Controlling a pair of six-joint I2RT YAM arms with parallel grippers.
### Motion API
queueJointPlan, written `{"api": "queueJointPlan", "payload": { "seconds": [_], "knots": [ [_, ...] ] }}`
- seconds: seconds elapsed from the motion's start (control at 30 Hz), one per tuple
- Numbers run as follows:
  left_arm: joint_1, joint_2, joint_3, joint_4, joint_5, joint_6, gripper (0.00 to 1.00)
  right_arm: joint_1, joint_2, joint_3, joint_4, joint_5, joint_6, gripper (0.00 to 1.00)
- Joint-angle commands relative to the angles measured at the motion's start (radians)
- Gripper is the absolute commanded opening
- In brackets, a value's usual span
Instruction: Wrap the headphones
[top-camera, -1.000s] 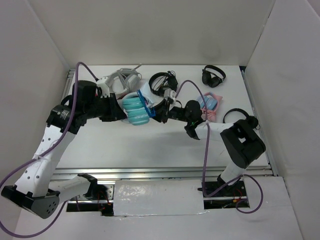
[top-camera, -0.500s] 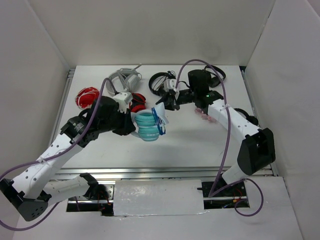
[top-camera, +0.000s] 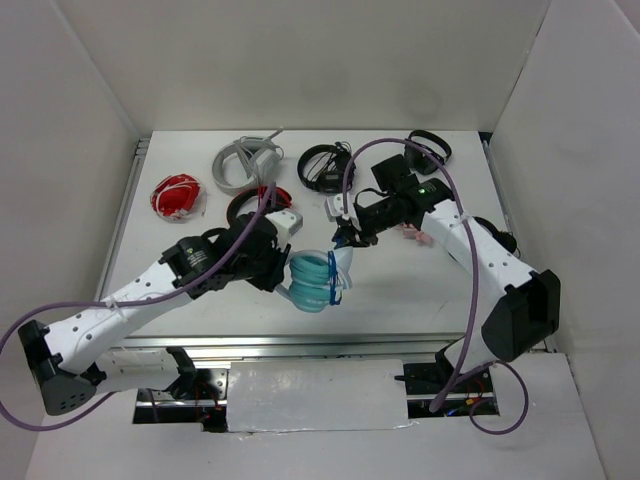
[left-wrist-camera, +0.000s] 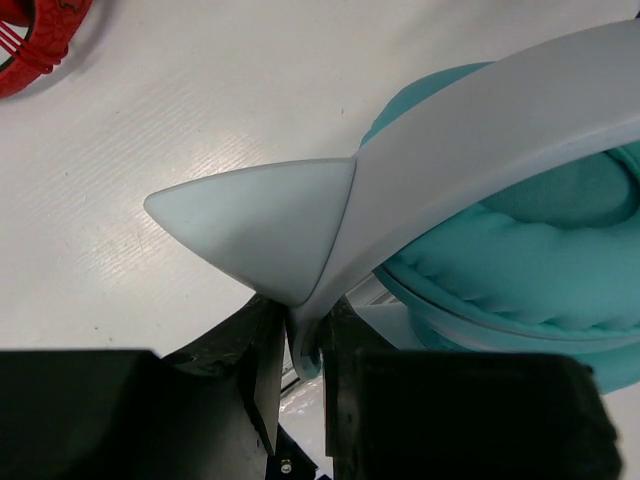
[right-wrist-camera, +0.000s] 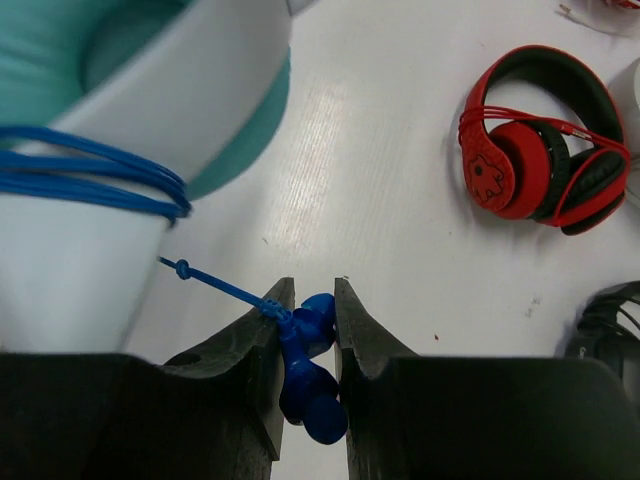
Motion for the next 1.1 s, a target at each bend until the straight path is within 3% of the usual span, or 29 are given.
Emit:
{"api": "queueJointPlan", "payload": {
  "seconds": [0.0, 0.33, 0.67, 0.8, 1.07],
  "knots": [
    [-0.037, 0.033, 0.009, -0.054, 0.023, 0.060, 0.00, 0.015, -0.075, 0.004, -0.008, 0.113, -0.069, 0.11],
    [-0.045, 0.138, 0.009, -0.071, 0.029, 0.072, 0.00, 0.043, -0.079, -0.007, -0.028, 0.274, -0.055, 0.15],
    [-0.070, 0.354, 0.084, -0.088, -0.008, 0.054, 0.00, 0.061, -0.046, 0.004, -0.025, 0.403, -0.055, 0.17],
    [-0.068, 0.434, 0.128, -0.100, -0.072, 0.019, 0.00, 0.063, -0.020, -0.016, 0.103, 0.470, 0.041, 0.17],
    [-0.001, 0.513, 0.115, 0.020, -0.058, -0.087, 0.00, 0.041, 0.023, -0.079, 0.332, 0.547, 0.297, 0.17]
  ]
}}
